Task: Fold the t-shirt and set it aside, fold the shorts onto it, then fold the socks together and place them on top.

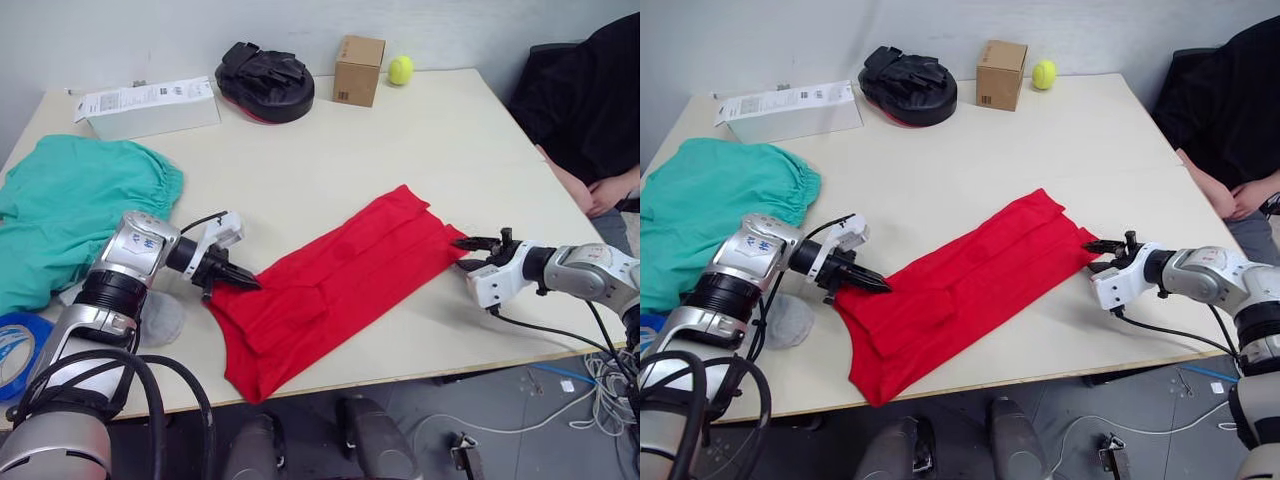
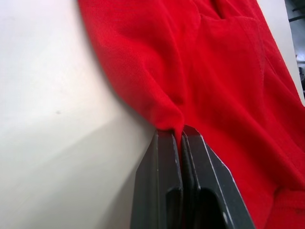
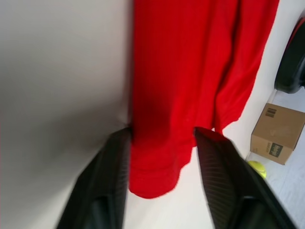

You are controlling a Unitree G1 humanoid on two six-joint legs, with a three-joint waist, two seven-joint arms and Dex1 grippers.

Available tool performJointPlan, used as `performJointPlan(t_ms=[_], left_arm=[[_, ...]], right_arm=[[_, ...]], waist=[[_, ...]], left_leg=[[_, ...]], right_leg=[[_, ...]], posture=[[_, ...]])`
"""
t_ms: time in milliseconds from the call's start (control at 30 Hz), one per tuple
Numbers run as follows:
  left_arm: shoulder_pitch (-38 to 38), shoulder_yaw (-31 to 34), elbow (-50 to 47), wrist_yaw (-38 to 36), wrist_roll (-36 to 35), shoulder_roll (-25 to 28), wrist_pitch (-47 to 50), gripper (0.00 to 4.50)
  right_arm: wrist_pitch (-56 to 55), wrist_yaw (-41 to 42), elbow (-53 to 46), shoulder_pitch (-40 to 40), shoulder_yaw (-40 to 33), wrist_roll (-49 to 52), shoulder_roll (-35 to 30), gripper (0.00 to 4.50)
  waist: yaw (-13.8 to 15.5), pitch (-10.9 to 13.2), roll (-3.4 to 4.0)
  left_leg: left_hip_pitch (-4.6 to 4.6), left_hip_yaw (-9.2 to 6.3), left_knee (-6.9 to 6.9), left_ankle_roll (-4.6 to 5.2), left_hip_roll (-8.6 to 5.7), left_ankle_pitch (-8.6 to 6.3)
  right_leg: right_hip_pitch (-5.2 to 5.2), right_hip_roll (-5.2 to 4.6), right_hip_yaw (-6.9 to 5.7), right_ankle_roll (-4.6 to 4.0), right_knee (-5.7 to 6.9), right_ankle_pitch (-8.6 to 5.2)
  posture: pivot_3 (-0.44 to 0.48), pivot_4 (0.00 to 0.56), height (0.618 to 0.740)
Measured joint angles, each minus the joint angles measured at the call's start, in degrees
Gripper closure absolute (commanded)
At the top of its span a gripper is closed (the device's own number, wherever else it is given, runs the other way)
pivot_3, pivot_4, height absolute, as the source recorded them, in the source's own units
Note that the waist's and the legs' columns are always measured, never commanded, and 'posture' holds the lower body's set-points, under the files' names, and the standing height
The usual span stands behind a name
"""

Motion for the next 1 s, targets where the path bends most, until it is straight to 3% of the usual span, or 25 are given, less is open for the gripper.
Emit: performJointPlan(t_ms=[100,367,633,800,1000], left_arm=[[0.3,0.2,-0.1,-0.1,-0.1,0.3,0.0,4.5],[3.0,2.5,-3.5,0.5,-0.8,1.2,3.8,4.5],[10.9,6.5,-17.8,4.4,-5.1,2.8,14.2,4.5],[16.3,9.0,-27.4,10.3,-8.4,2.8,20.8,4.5],[23.1,12.9,-38.0,18.2,-12.6,1.1,27.3,4.5]], right_arm=[[0.0,-0.4,0.9,-0.8,1.4,-0.5,0.6,4.44],[0.0,-2.2,4.7,-5.3,4.6,-2.2,2.4,4.44],[3.4,-6.2,12.5,-15.2,9.9,-7.6,8.2,4.44],[6.2,-8.6,17.3,-22.2,13.9,-10.6,11.6,4.44],[7.0,-7.4,20.9,-24.7,17.8,-12.1,14.0,4.44]], waist=[[-0.3,0.0,0.01],[-0.5,0.0,0.02],[-0.4,0.1,0.2],[-0.3,0.2,0.23],[-0.3,0.2,0.24]], left_leg=[[0.08,0.13,-0.07,-0.03,0.01,0.01],[0.12,0.28,-0.05,-0.08,0.09,0.01],[0.05,0.37,-0.07,-0.19,0.1,0.03],[0.04,0.36,-0.08,-0.22,0.11,0.02],[0.04,0.34,-0.09,-0.28,0.12,-0.02]], right_leg=[[-0.03,0.04,0.13,0.01,0.04,-0.02],[-0.1,0.09,0.25,0.01,0.11,-0.04],[-0.27,0.1,0.33,-0.01,0.21,-0.08],[-0.28,0.09,0.32,-0.01,0.21,-0.1],[-0.27,0.09,0.3,-0.02,0.17,-0.12]], posture=[[0.0,0.15,0.74],[0.0,0.15,0.74],[0.0,0.15,0.74],[0.0,0.15,0.74],[0.0,0.15,0.74]])
